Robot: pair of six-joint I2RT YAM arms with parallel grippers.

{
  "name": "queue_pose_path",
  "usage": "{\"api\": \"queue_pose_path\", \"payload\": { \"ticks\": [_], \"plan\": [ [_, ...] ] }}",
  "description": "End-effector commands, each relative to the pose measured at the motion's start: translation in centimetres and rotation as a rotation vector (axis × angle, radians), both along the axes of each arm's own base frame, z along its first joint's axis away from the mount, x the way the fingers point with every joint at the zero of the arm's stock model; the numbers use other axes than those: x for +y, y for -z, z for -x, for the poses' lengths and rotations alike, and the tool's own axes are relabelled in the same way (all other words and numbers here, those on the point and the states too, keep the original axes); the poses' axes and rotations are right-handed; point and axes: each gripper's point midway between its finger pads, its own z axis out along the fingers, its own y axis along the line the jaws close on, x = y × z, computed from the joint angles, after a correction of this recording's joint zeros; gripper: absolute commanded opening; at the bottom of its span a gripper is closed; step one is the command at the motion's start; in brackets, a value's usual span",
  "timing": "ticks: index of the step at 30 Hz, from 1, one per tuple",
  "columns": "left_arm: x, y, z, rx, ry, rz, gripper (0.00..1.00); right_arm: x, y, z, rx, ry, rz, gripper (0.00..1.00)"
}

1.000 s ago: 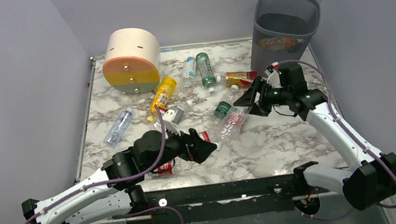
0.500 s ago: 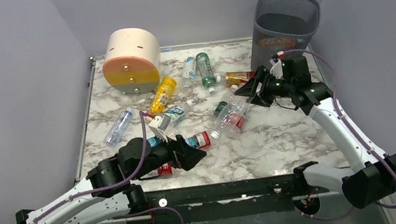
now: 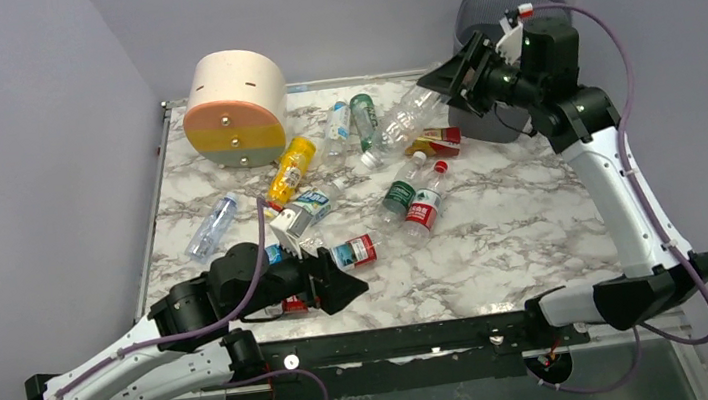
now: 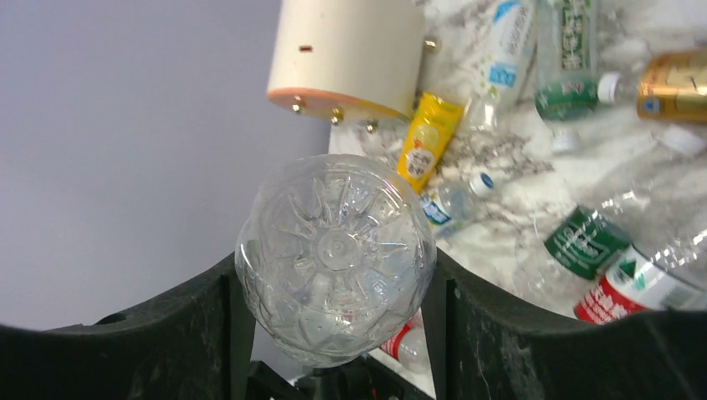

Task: Put the plastic bottles in the bin
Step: Place the plastic bottle in the trash bin.

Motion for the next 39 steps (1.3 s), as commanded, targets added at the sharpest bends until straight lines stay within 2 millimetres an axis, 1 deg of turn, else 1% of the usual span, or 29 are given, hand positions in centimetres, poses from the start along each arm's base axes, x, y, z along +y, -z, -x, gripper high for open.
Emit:
{"api": "queue_pose_path", "payload": {
  "ticks": [1,4,6,11,13,17,20,22,24,27,32,37,38,39],
  "plan": [
    [-0.5,-0.2,0.2,-0.01,0.04,-0.02,0.99,-0.7,-3.0,-3.1,-0.068,0.058,0.021,0.54],
    [-1.0,0.1,0.1,-0.011,0.048,-0.035,0.99,-2.4,-4.6,-5.5,-0.098,0.097,0.002,0.54],
    [-1.0,0.2,-0.1,-0.018,0.043,-0.044,0.99,-4.4,-5.4,-7.1,-0.113,0.135,-0.031,0.54],
    [-0.7,-0.5,-0.8,-0.042,0.003,-0.037,0.99,-11.1,-7.0,-10.4,-0.152,0.202,-0.187,0.54],
    [-0.4,-0.8,-1.2,-0.051,-0.025,-0.036,0.99,-14.3,-7.6,-11.8,-0.181,0.233,-0.232,0.54],
    [0.0,-0.3,-2.1,-0.052,-0.083,-0.044,0.99,-18.7,-7.8,-14.0,-0.196,0.284,-0.263,0.54],
    [-0.1,0.5,-2.6,-0.042,-0.111,-0.06,0.99,-21.9,-7.1,-15.3,-0.192,0.356,-0.248,0.54],
    [-0.4,1.0,-2.8,-0.034,-0.118,-0.066,0.99,-23.6,-6.1,-15.8,-0.178,0.401,-0.242,0.54],
    [-0.8,1.3,-2.9,-0.029,-0.119,-0.066,0.99,-25.0,-5.2,-16.3,-0.169,0.445,-0.232,0.54],
    [-1.6,1.5,-3.3,-0.031,-0.116,-0.073,0.99,-26.2,-4.1,-17.3,-0.155,0.49,-0.207,0.54],
    [-2.6,1.2,-3.8,-0.039,-0.11,-0.099,0.99,-27.4,-3.3,-18.4,-0.144,0.541,-0.177,0.55],
    [-2.7,0.9,-3.8,-0.045,-0.107,-0.1,0.99,-28.7,-2.5,-19.3,-0.132,0.593,-0.138,0.56],
    [-2.7,0.9,-3.9,-0.046,-0.109,-0.1,0.99,-28.8,-2.4,-19.4,-0.13,0.595,-0.132,0.6],
    [-2.7,0.9,-3.9,-0.046,-0.109,-0.1,0.99,-28.9,-2.2,-19.6,-0.127,0.596,-0.127,0.66]
  ]
}}
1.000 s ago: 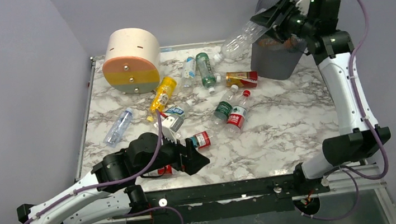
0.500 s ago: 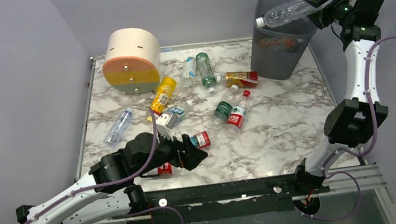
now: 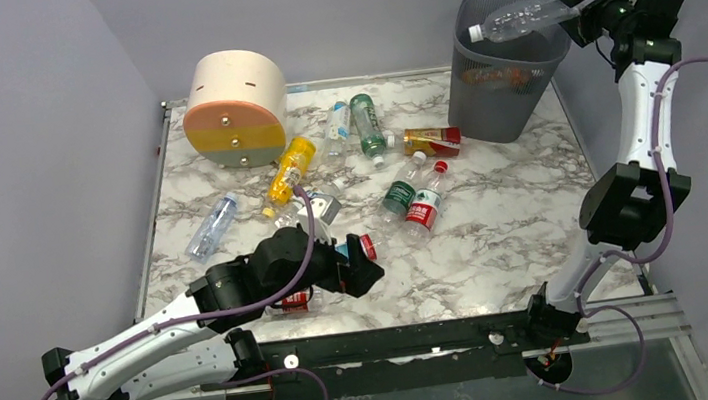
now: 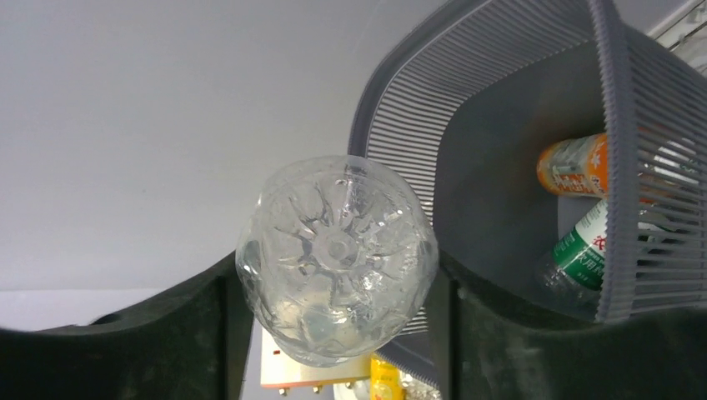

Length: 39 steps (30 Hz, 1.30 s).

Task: Put the plastic bottles in the bin
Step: Place the plastic bottle in the trash bin, then pick up the plastic bottle at the center of the board.

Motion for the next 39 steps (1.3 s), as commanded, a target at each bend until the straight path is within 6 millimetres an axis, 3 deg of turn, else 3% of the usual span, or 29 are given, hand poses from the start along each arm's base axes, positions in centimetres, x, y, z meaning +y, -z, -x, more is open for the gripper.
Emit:
{"api": "queue_pose_path", "payload": {
  "ticks": [1,3,7,11,17,22,25,29,34,39],
  "plan": [
    [-0.3,-2.6,-0.7,-0.054,-0.014,0.059,0.99,-1.3,-0.3,-0.7,-0.004,0.049,0.054,0.73],
    [-0.3,-2.5,-0.8,-0.056,-0.016,0.053,0.99,-1.4,-0.4,-0.7,-0.001,0.048,0.064,0.85],
    [-0.4,-2.5,-1.1,-0.06,-0.026,0.047,0.99,-1.4,-1.5,-0.3,-0.01,0.047,0.098,0.99],
    [-0.8,-2.3,-1.3,-0.062,-0.023,0.027,0.99,-0.1,-3.4,0.4,-0.046,-0.009,0.099,1.0],
    [-1.0,-2.0,-1.6,-0.074,-0.014,-0.006,0.99,3.7,-5.3,3.8,-0.086,-0.119,0.12,1.0],
    [-0.6,-1.4,-2.3,-0.095,-0.023,-0.071,0.99,9.3,-6.1,8.4,-0.121,-0.239,0.173,1.0],
    [-0.7,-1.6,-2.7,-0.115,-0.021,-0.094,0.99,12.6,-4.9,11.3,-0.108,-0.303,0.197,1.0],
    [-1.2,-1.7,-3.7,-0.142,-0.027,-0.13,0.99,14.9,-1.5,15.3,-0.06,-0.359,0.204,1.0],
    [-3.0,-0.6,-5.2,-0.149,-0.015,-0.173,0.99,15.4,3.0,19.7,0.019,-0.374,0.246,1.0],
    [-7.3,0.8,-6.8,-0.126,0.037,-0.157,0.99,15.5,6.6,22.2,0.095,-0.379,0.263,1.0]
  ]
}}
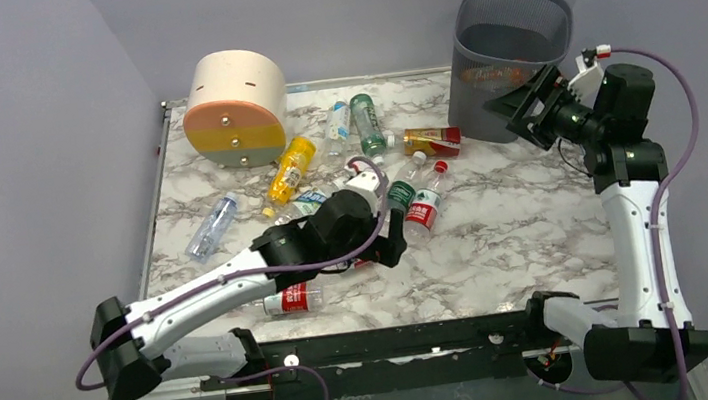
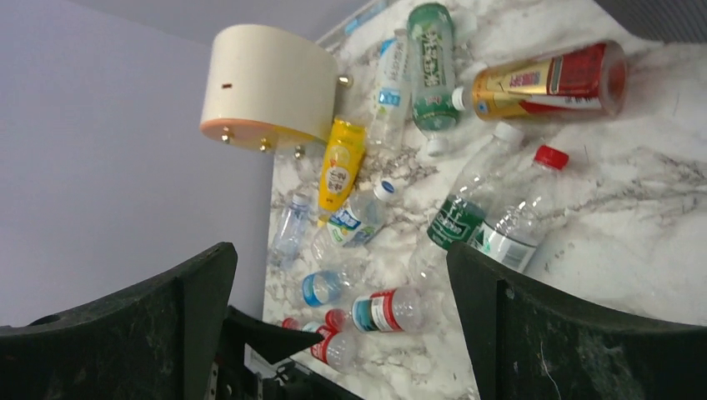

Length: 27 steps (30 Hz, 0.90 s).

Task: Put the plastic bottles in the bin
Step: Pick up the plastic bottle at the center of the board.

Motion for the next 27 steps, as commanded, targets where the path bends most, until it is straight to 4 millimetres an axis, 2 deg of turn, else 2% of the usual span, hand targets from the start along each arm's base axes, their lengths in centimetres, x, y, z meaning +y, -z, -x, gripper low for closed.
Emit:
{"api": "queue_pose_path", "payload": {
  "ticks": [1,6,9,19,27],
  "plan": [
    [-4.6,-0.5,-1.8,-0.023,0.059,0.061,0.99,-0.2,3.6,2.2,0.082,-0.001,0.06,1.0],
    [-8.1,1.0,-4.0,-0.048,0.064,0.053,0.99,-0.1,4.8,3.6,0.104,-0.007,0.076,1.0],
    [-9.4,3.4,-5.4,-0.052,0.061,-0.016,0.99,0.1,5.1,4.3,0.11,-0.011,0.07,0.99],
    [-11.6,9.5,-8.8,-0.077,0.046,-0.178,0.99,-0.1,6.1,4.4,0.126,0.005,0.079,1.0],
    [-11.7,12.9,-10.4,-0.052,0.025,-0.238,0.99,-0.4,6.8,4.1,0.14,0.012,0.089,1.0]
  ]
}}
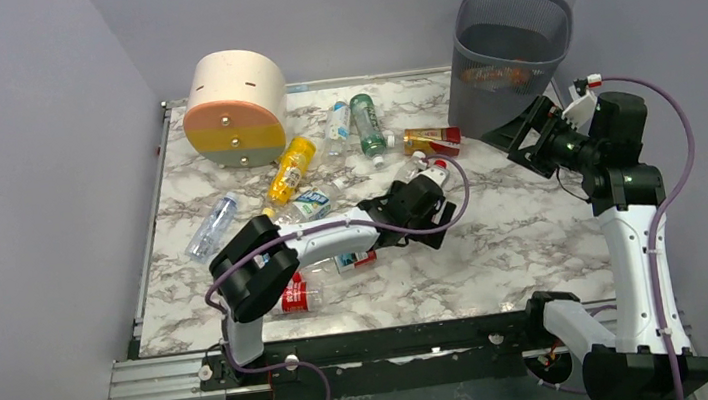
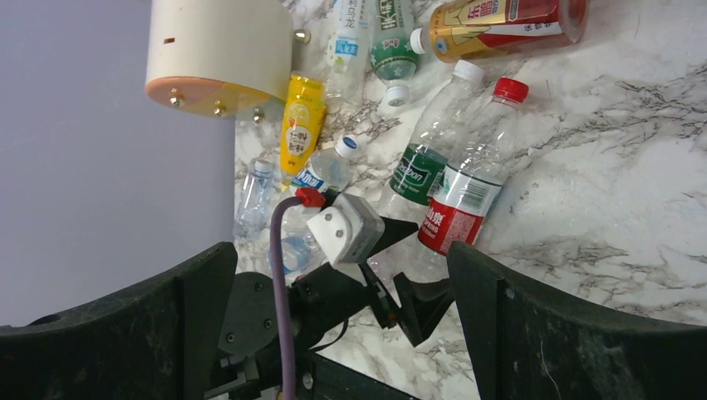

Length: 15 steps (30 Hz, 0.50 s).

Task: Put the plastic bottles in the bin
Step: Pick up the plastic bottle at the center of the board.

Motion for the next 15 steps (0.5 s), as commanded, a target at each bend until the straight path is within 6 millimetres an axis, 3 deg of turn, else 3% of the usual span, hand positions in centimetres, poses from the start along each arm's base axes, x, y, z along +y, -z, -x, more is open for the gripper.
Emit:
{"api": "queue_pose_path", "payload": {
  "ticks": [1,8,15],
  "plan": [
    [-0.6,0.2,-1.8,-0.04,-0.017,0.0,0.99,-0.5,1.2,-0.2,0.021,0.017,0.027,1.0],
    [-0.1,1.3,-1.2,-0.016,-0.01,-0.011,0.86,-0.6,1.8,-0.4,0.033,0.017,0.029,1.0],
    [-0.1,1.5,-0.4,0.01,0.009,0.006,0.62,-0.5,2.6,-0.3,0.046,0.012,0.021,1.0]
  ]
}}
